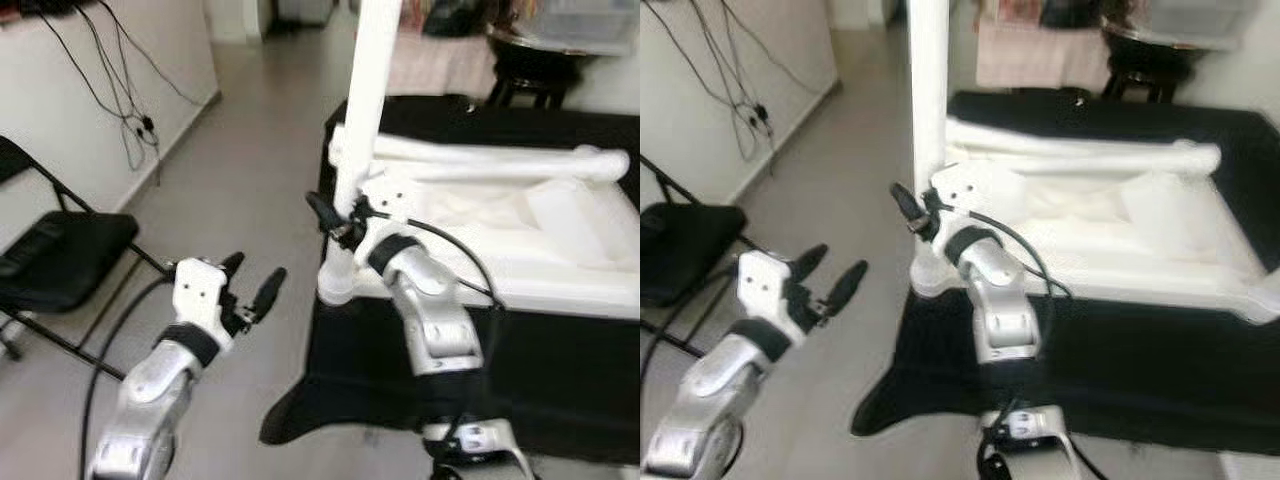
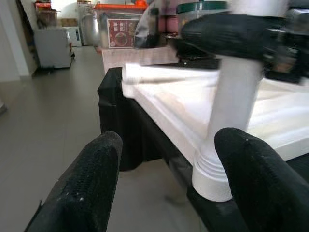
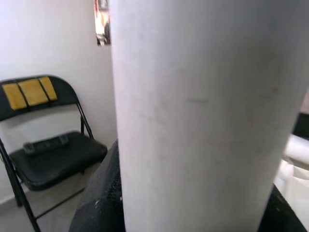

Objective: Building children table

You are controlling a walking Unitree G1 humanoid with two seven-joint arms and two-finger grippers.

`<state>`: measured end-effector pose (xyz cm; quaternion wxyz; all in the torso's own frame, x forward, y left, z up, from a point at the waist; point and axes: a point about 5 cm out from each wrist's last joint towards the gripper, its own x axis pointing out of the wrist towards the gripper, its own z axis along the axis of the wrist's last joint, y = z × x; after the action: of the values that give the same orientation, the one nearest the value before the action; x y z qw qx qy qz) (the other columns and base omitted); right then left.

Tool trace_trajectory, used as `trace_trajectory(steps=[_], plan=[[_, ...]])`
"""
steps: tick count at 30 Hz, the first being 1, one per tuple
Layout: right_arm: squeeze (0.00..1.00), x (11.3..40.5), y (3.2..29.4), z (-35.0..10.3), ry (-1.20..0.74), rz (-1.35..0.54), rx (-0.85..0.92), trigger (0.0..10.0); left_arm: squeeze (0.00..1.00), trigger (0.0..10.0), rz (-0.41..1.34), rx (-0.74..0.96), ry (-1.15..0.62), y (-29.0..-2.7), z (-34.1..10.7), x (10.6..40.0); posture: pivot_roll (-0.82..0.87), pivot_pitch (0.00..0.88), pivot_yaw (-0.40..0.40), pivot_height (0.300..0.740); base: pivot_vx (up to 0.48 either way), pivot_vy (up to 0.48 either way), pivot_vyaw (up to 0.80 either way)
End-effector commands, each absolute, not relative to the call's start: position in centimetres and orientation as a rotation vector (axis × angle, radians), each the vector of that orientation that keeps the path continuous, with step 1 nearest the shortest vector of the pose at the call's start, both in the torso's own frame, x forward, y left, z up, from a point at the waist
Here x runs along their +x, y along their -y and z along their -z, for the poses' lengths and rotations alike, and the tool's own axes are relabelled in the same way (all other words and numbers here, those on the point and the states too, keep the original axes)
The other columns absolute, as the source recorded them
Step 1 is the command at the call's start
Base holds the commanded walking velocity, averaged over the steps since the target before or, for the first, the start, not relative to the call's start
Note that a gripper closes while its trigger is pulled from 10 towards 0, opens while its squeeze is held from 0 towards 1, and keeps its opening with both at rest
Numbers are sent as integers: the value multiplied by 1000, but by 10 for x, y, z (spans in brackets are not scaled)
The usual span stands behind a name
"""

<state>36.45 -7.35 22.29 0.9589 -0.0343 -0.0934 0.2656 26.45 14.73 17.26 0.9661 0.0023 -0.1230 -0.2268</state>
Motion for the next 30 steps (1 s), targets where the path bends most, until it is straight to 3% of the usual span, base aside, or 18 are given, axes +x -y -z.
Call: trace_trajectory(steps=[1, 7, 8, 9, 10, 17, 19, 21, 22, 24, 25, 30], plan=[[0, 366, 88, -181, 37, -479, -127, 0, 0, 10000, 459, 20, 231, -150, -169, 265, 1, 113, -42, 740, 0, 0, 0], [0, 373, 89, -193, 61, -457, -136, 0, 0, 10000, 417, 12, 244, -153, -169, 265, 0, 110, -44, 740, 0, 0, 0], [0, 374, 91, -195, 62, -455, -142, 3098, 0, 10000, 414, 10, 245, -153, -169, 265, 1, 112, -45, 740, 0, 0, 0], [376, 372, 94, -200, 60, -433, -152, 10000, 0, 10000, 421, 7, 244, -152, -169, 266, 1, 115, -45, 740, 0, 0, 0], [1000, 370, 95, -206, 74, -437, -160, 10000, 0, 10000, 429, 4, 245, -152, -168, 266, 3, 119, -47, 740, 0, 0, 0], [1000, 375, 92, -230, 171, -595, -139, 10000, 0, 10000, 438, 0, 250, -150, -169, 266, 4, 130, -50, 740, 0, 0, 0], [1000, 381, 88, -248, 230, -815, -119, 10000, 0, 10000, 440, -3, 254, -148, -169, 265, 15, 142, -58, 740, 0, 0, 0], [1000, 382, 87, -253, 240, -891, -116, 10000, 0, 10000, 441, -3, 256, -147, -169, 264, 15, 142, -58, 740, 0, 0, 0], [75, 383, 85, -257, 245, -962, -154, 10000, 0, 10000, 442, -4, 257, -147, -170, 263, 20, 151, -61, 740, 0, 0, 0], [75, 383, 85, -257, 245, -962, -154, 10000, 0, 10000, 442, -4, 257, -147, -170, 263, 20, 151, -61, 740, 0, 0, 0], [0, 383, 82, -257, 233, -1052, -185, 10000, 0, 10000, 443, -5, 257, -146, -170, 262, 25, 160, -62, 740, 0, 0, 0], [0, 379, 72, -254, 163, -1284, -222, 10000, 0, 10000, 450, -7, 254, -143, -172, 255, 52, 196, -65, 740, 0, 0, 0]])
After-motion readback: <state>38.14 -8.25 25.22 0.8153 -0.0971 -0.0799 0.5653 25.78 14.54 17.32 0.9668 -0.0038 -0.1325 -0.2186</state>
